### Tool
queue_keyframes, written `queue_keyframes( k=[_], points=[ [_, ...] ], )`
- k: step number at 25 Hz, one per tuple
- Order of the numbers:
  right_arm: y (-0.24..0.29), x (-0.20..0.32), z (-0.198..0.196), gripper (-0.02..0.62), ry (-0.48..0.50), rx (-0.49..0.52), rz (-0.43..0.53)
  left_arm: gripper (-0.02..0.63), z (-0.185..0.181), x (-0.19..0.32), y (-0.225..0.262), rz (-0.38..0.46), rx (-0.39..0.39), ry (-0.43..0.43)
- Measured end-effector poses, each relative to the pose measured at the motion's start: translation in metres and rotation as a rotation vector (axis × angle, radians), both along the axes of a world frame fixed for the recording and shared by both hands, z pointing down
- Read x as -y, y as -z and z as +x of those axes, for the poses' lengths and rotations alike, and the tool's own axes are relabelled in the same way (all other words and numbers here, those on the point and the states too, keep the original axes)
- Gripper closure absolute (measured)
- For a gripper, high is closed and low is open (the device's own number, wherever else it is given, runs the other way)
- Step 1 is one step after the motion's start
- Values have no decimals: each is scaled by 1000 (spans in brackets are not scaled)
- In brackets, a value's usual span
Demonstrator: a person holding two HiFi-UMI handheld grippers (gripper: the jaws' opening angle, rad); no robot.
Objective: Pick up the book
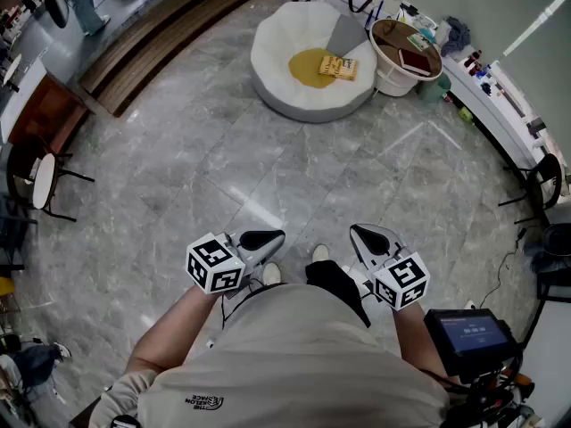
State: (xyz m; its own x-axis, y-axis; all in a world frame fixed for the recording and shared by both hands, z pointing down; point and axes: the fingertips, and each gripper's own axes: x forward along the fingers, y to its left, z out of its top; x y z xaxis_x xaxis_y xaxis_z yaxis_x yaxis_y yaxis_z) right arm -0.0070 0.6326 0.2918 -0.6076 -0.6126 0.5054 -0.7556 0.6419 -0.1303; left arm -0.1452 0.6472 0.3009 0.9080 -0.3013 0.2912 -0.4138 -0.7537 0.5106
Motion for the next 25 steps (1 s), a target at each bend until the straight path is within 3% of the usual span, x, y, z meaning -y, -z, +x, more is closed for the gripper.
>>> queue_keyframes(
  k=[7, 11, 19, 25],
  points=[
    [-8, 37, 8, 583, -2, 15, 3, 598, 26, 40, -7, 6, -13, -31],
    [-13, 82, 22, 583, 0, 41, -3, 598, 46, 81, -9, -10, 21, -34],
    [-11, 182, 68, 583, 17, 98, 16, 598, 105, 180, 3, 41, 85, -51],
    [-28, 247, 91, 580, -19, 157, -65, 598, 126, 248, 9, 22, 74, -36]
  ],
)
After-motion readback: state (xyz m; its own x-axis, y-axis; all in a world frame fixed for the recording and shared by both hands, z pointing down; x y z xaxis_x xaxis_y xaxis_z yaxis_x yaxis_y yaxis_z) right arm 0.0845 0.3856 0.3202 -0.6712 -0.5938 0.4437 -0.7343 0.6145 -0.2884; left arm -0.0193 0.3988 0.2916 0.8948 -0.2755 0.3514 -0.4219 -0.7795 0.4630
